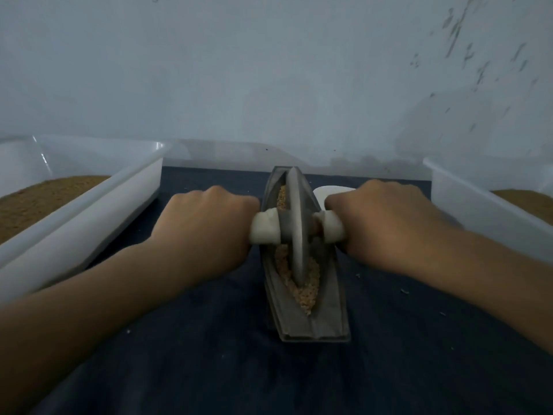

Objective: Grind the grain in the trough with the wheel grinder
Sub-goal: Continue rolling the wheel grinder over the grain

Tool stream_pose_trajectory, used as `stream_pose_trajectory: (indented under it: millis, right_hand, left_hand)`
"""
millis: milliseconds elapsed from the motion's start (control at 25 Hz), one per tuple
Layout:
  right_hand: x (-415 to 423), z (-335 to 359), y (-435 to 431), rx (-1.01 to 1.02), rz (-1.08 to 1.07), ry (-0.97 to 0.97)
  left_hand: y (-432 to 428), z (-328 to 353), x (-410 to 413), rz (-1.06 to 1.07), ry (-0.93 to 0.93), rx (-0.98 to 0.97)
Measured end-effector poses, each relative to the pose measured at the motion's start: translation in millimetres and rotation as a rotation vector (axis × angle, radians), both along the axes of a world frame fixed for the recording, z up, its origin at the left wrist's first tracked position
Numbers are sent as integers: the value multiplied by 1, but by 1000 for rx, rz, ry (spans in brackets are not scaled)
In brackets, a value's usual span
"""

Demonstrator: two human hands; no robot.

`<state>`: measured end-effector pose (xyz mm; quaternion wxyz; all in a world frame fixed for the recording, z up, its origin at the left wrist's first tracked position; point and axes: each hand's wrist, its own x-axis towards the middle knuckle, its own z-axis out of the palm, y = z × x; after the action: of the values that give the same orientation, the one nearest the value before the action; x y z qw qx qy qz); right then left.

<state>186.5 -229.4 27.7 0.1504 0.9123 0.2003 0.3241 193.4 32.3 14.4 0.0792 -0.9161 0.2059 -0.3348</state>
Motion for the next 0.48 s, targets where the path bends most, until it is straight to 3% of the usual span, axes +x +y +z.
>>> stream_pose_trajectory:
  millis: [120,200,320,360,480]
  right_hand:
    - [15,2,10,-16,-42,-5]
    - [40,12,21,110,-180,209]
    - [57,22,16,143,-197,478]
    - [48,19,9,97,-142,454]
    - [18,-4,-11,-15,67,32]
  left_hand:
    - [-6,0,14,79,134,-37]
    - [-28,18,43,174,240,-17]
    - [-41,39,57,174,287,65]
    - [-33,35,49,129,299,75]
    - [6,4,14,-61,124,48]
